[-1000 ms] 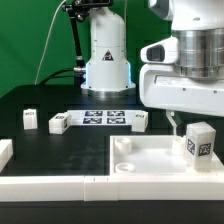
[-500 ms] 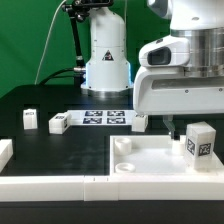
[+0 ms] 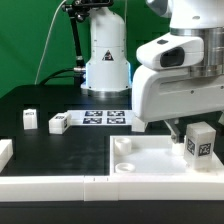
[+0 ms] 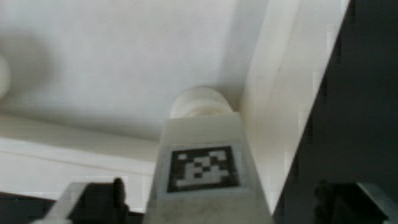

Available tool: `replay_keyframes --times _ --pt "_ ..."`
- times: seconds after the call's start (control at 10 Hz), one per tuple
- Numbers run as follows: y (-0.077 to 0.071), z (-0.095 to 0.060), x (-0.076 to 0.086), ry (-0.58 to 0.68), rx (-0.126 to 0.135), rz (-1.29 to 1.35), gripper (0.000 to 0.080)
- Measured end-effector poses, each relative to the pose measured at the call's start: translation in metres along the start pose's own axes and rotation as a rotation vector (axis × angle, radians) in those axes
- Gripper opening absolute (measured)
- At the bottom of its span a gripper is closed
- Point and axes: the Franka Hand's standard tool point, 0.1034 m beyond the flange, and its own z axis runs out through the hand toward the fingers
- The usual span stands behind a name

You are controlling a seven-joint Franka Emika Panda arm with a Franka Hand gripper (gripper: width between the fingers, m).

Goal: Assemble one leg

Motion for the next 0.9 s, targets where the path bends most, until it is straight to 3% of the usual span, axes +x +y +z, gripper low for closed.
replay_keyframes --times 0.1,0.2,0.3,0.6,0.9 --pt "0.0 0.0 0.0 0.0 0.0 0.0 0.0387" --pt "0.0011 -0.0001 0.0001 0.0 -0.002 0.0 0.0387" --pt "0.0019 -0.0001 -0.0001 0.0 -0.002 0.001 0.0292" --pt "0.0023 0.0002 -0.0001 0.006 0.0 0.048 0.0292" --pt "0.0026 0.0013 -0.0033 0.056 0.02 0.402 0.0292"
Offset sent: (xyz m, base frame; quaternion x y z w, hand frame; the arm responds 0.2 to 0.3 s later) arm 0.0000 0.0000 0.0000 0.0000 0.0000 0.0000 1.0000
